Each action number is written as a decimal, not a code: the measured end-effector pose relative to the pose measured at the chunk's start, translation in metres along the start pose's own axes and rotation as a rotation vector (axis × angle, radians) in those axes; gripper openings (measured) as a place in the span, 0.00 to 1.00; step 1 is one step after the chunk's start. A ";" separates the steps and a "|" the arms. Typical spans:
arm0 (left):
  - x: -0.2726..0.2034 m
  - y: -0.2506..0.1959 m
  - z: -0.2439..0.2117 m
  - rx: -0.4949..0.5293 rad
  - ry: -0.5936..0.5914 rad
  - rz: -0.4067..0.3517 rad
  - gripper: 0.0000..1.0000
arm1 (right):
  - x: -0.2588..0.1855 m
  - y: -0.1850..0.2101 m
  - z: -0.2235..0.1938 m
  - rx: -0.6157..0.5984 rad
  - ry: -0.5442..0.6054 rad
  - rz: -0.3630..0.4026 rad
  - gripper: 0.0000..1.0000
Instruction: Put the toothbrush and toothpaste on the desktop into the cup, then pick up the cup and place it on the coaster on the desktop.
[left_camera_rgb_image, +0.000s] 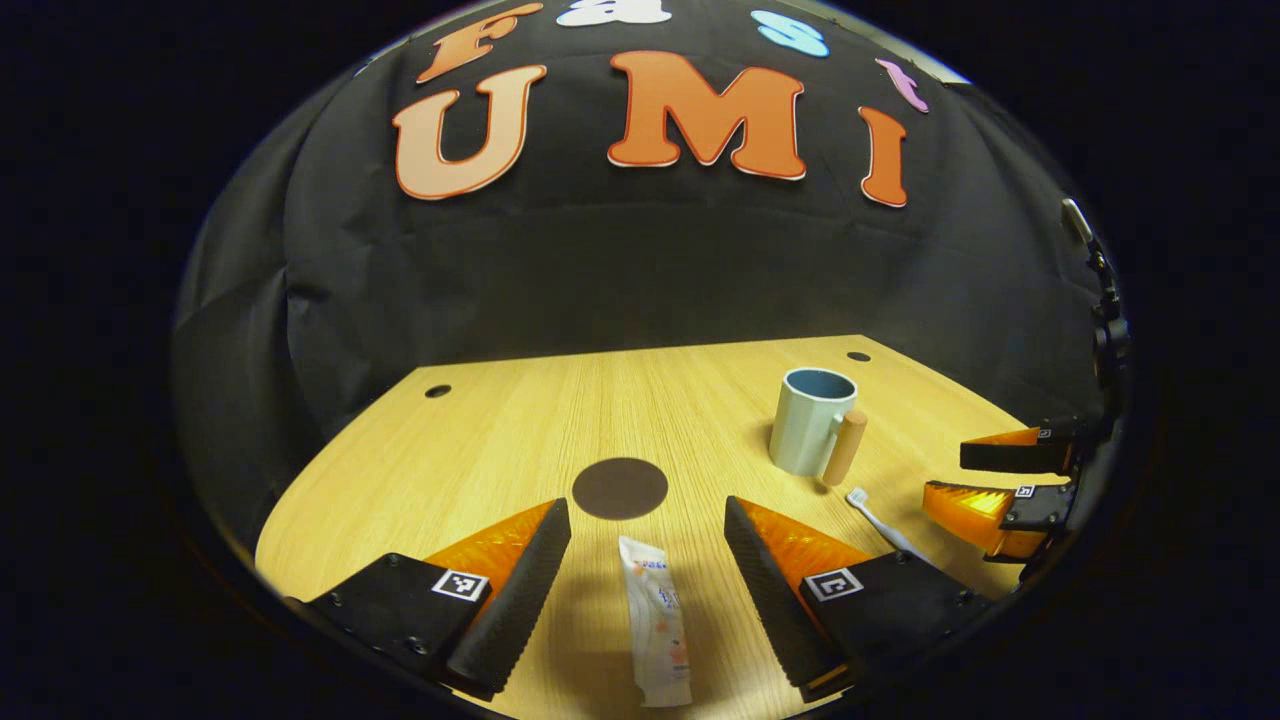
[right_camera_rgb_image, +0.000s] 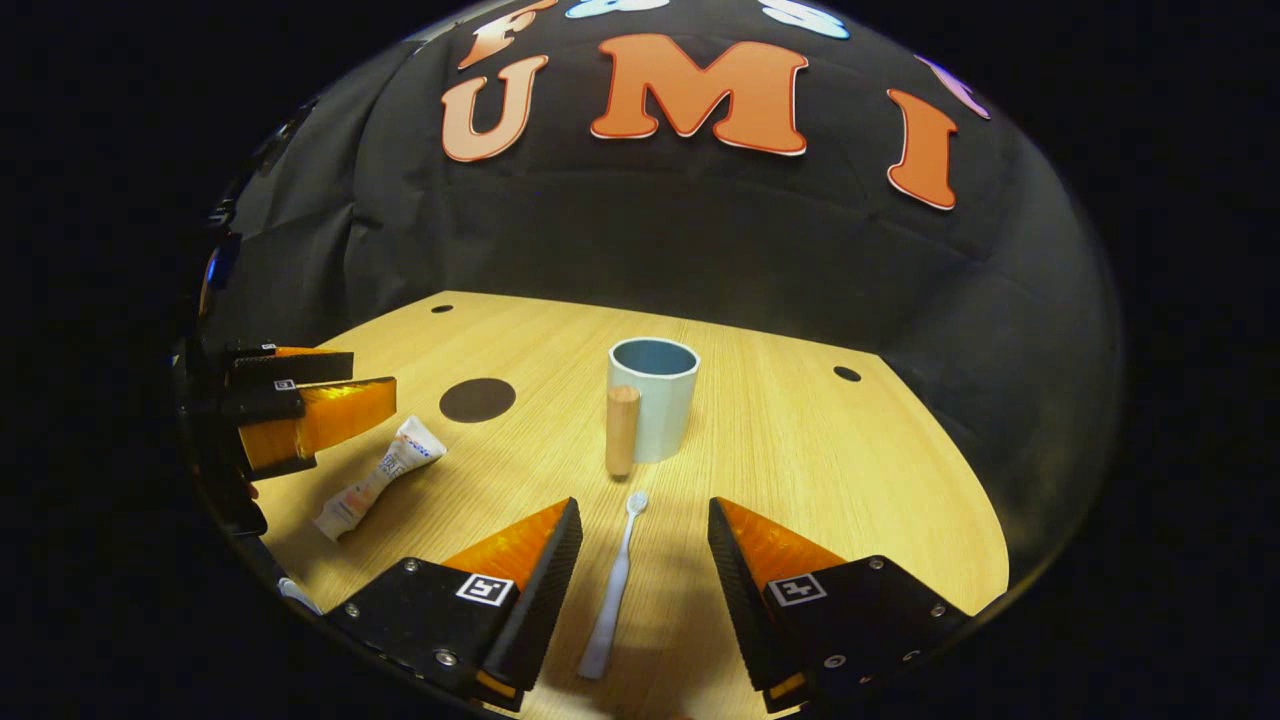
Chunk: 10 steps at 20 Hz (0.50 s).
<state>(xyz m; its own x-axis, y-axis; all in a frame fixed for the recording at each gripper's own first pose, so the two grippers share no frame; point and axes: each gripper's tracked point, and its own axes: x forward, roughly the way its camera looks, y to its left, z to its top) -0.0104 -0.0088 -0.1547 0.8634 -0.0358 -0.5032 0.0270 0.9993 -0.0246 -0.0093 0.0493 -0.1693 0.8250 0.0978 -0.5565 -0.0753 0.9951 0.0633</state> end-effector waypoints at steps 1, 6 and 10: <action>0.001 0.000 -0.007 -0.010 0.024 -0.004 0.99 | 0.000 0.003 -0.004 0.000 0.016 0.006 0.77; 0.015 -0.004 -0.037 -0.024 0.149 -0.006 0.99 | 0.010 0.012 -0.030 -0.001 0.103 0.018 0.77; 0.028 -0.018 -0.055 -0.036 0.213 -0.018 0.98 | 0.019 0.019 -0.040 -0.003 0.171 0.017 0.78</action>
<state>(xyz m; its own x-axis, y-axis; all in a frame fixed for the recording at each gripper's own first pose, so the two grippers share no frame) -0.0144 -0.0286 -0.2161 0.7366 -0.0582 -0.6738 0.0200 0.9977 -0.0643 -0.0171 0.0706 -0.2117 0.7166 0.1144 -0.6880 -0.0901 0.9934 0.0713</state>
